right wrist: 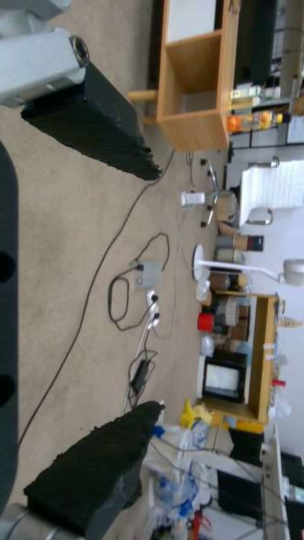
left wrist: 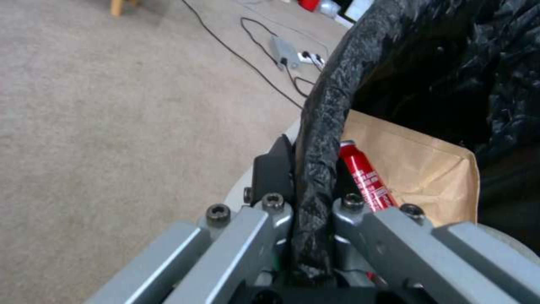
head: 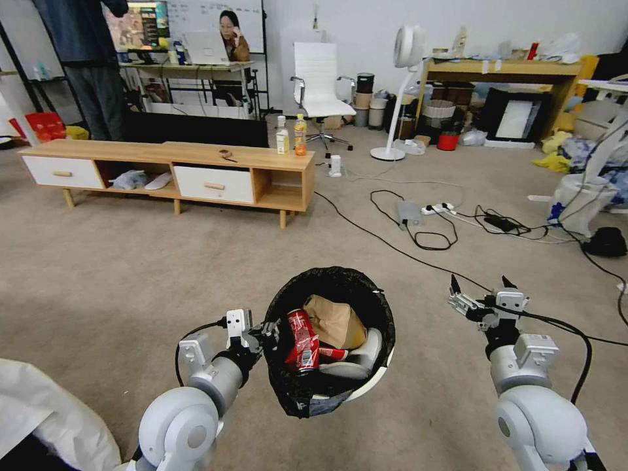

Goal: Pick up the trash bin and place the garbage on the floor into it.

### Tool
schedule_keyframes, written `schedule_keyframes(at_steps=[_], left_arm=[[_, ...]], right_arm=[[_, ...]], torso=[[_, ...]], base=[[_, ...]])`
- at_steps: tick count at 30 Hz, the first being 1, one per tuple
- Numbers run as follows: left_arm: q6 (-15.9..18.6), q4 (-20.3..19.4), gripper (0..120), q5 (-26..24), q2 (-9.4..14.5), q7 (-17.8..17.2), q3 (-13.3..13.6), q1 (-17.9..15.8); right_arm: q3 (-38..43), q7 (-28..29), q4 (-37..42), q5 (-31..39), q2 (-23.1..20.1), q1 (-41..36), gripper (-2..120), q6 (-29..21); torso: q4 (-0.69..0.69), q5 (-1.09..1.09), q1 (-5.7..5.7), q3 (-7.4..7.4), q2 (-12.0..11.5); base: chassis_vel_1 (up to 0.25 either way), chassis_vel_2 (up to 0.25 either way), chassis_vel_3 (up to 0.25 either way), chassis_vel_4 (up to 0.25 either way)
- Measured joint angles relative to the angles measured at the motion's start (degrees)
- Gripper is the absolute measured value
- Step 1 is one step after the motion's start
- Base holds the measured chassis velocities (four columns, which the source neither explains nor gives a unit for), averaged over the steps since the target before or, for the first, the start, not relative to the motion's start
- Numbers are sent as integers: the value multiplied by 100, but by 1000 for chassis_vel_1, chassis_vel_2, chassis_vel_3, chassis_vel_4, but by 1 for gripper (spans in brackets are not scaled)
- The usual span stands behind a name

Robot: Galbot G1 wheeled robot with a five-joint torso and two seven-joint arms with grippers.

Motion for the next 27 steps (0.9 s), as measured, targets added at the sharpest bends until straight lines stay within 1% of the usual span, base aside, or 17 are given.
schedule_keyframes(at_steps=[6, 20, 27], left_arm=[[-2, 22, 2, -1, -15, 0, 0, -4], [8, 29, 2, 25, -23, -8, 3, -7], [-14, 27, 2, 18, -28, -20, -8, 0]], right_arm=[[-4, -7, -14, -2, 1, 15, 100, 4], [-6, -15, -16, -9, 34, 16, 100, 15], [-7, -17, -12, -16, 38, 15, 100, 15]], torso=[[4, 0, 0, 0, 0], [4, 0, 0, 0, 0], [3, 0, 0, 0, 0]], base=[[-9, -9, -6, -5], [0, 0, 0, 0], [-59, -55, -60, -63]])
